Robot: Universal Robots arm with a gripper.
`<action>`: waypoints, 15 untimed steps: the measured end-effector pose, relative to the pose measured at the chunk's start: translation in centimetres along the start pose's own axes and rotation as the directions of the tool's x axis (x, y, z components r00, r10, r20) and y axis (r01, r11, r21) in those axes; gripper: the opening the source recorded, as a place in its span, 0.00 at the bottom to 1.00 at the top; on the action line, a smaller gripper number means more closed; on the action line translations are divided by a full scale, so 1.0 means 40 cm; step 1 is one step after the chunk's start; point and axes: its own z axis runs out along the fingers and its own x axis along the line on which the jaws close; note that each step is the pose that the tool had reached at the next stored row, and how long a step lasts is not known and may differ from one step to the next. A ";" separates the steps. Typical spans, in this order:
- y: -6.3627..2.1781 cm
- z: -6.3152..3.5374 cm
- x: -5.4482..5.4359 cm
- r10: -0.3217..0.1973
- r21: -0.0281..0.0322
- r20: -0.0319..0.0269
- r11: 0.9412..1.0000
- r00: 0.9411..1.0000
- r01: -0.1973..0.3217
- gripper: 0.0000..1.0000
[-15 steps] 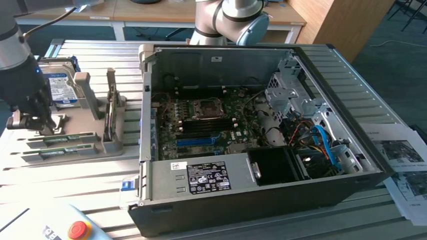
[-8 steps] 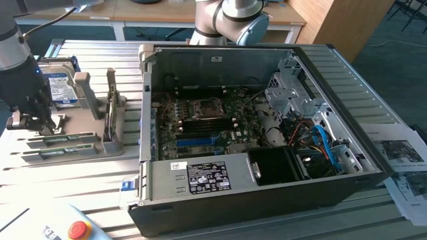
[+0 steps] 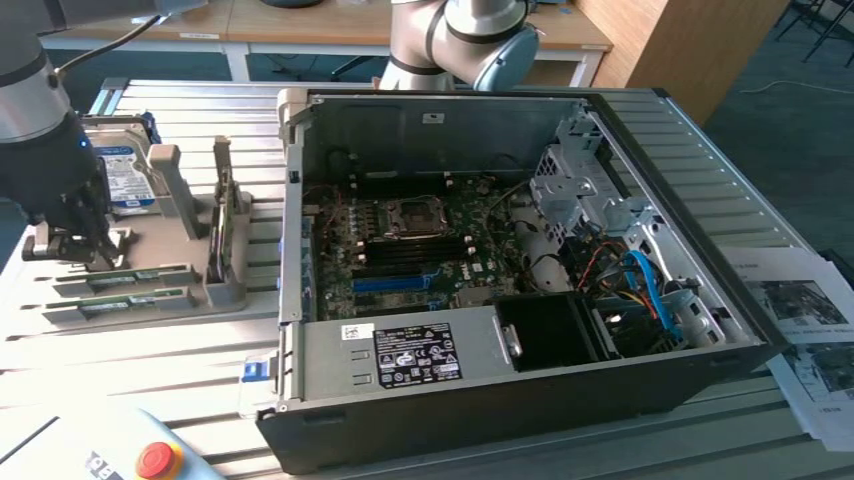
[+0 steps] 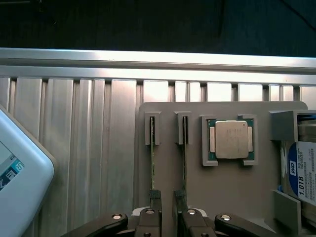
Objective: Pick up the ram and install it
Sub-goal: 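Pick up the ram and move it above insertion slot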
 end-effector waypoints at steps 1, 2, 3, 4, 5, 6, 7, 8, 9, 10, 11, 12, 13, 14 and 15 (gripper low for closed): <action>-0.003 0.000 0.000 0.000 0.000 0.000 1.000 1.000 0.000 0.24; -0.006 0.000 0.001 0.000 -0.001 0.000 1.000 1.000 0.000 0.24; -0.010 0.000 0.001 0.000 -0.001 0.000 1.000 1.000 0.000 0.24; -0.013 0.000 0.002 0.000 -0.001 0.000 1.000 1.000 0.000 0.24; -0.015 -0.001 0.002 0.000 -0.002 0.000 1.000 1.000 0.000 0.24; -0.018 -0.001 0.002 0.000 -0.002 0.000 1.000 1.000 0.000 0.24; -0.020 -0.001 0.002 0.000 -0.002 0.000 1.000 1.000 0.000 0.24; -0.022 -0.001 0.002 0.000 -0.002 0.000 1.000 1.000 0.000 0.24; -0.024 -0.001 0.002 0.000 -0.002 0.000 1.000 1.000 0.000 0.24; -0.026 -0.001 0.002 0.000 -0.002 0.000 1.000 1.000 0.000 0.24; -0.028 -0.001 0.002 0.000 -0.002 0.000 1.000 1.000 0.000 0.24; -0.029 -0.001 0.002 0.000 -0.002 0.000 1.000 1.000 0.000 0.24; -0.029 -0.001 0.002 0.000 -0.003 0.000 1.000 1.000 0.000 0.24; -0.029 -0.001 0.002 0.000 -0.003 0.000 1.000 1.000 0.000 0.24; -0.029 -0.001 0.002 0.000 -0.002 0.000 1.000 1.000 0.000 0.24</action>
